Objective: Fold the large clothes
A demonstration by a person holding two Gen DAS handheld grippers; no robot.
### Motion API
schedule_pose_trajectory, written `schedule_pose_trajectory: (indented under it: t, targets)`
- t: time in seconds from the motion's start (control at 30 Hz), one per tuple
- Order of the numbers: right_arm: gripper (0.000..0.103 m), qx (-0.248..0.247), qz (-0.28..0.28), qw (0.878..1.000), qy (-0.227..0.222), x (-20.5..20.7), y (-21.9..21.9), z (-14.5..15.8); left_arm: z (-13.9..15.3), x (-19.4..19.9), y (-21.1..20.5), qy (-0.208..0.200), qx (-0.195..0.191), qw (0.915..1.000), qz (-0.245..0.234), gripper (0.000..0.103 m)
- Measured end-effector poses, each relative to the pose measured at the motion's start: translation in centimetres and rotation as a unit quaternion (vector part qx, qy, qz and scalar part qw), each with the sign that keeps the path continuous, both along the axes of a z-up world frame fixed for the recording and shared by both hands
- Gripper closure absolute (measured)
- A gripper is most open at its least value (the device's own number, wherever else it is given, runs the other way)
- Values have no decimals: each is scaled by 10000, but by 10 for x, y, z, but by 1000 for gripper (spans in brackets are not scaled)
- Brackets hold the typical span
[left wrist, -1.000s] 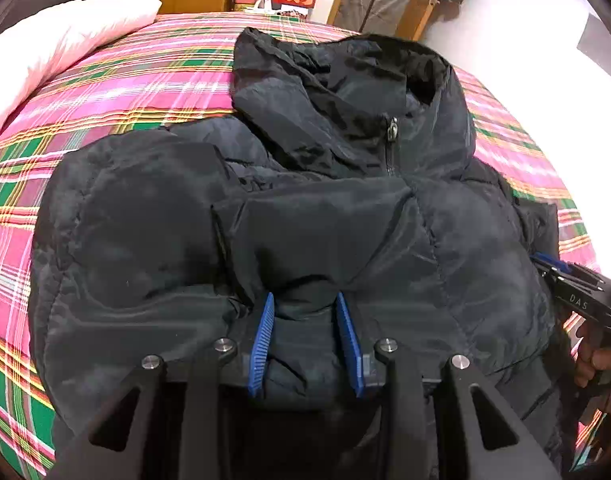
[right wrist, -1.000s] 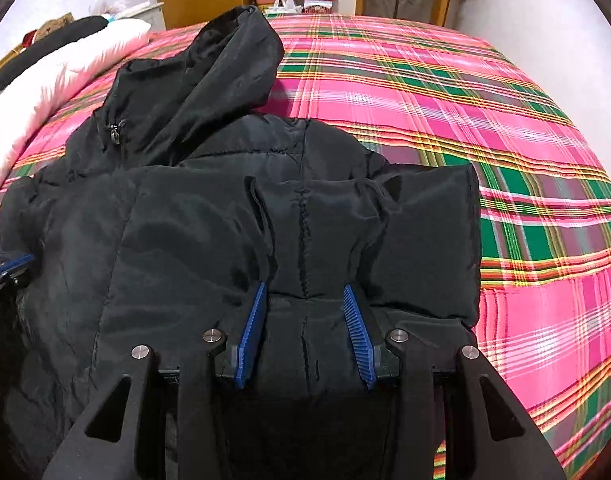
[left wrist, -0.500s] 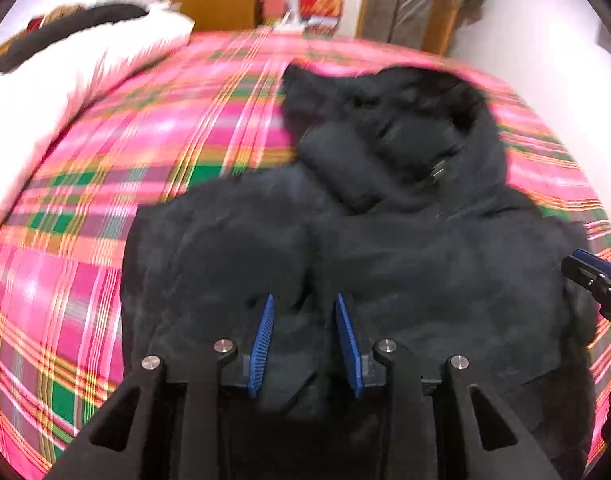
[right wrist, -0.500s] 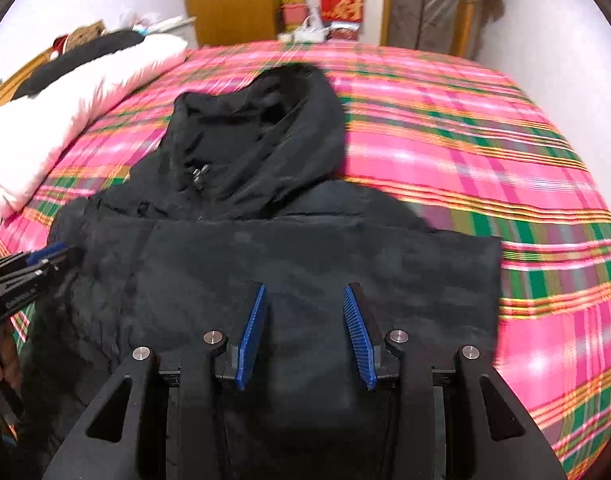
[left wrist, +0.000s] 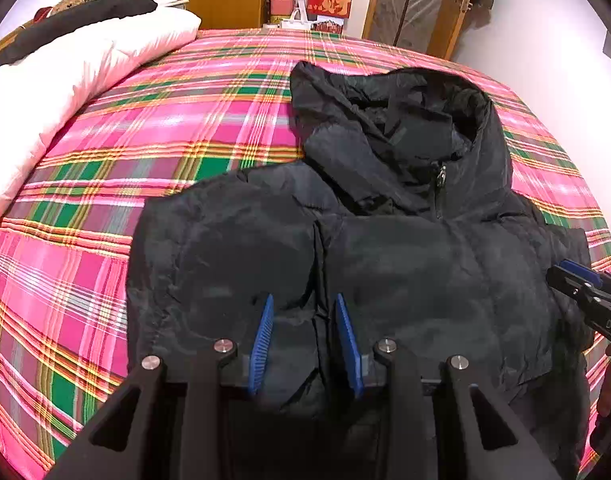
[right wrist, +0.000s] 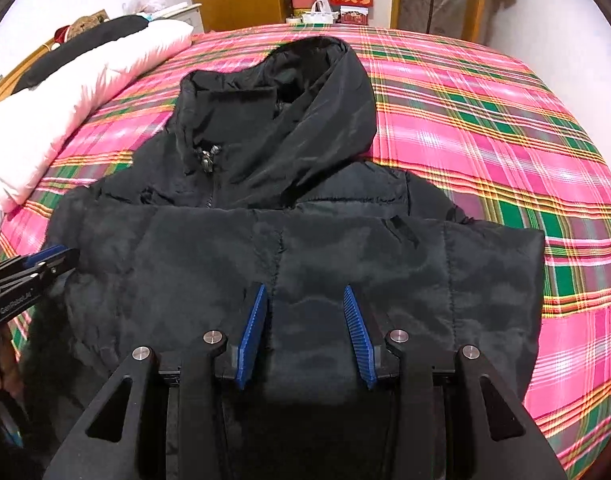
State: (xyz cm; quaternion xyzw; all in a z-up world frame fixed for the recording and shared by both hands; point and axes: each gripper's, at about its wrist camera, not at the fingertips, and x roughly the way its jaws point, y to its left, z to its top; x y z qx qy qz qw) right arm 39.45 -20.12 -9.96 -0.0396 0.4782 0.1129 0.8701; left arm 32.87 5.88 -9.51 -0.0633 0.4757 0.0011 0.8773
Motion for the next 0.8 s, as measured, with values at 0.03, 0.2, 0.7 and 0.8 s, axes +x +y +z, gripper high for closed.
schedule_pose_trajectory:
  t: [0.03,0.2,0.7,0.8]
  targets:
    - [62,43,5,10000,-33,-1,0,3,3,-1,0,-39,11,10000,1,68]
    - [62,254,31,9996,-124,-1,2,17,20,-6,1,-266,66,9996,7,68]
    - [56,288,17,9994,-205,85,18,32,38,73,24,-455,-476,9978,-78,66]
    - [56,276,-62,9993,-230,111,20,31,33,111,34,-356,-675,9971,18,66]
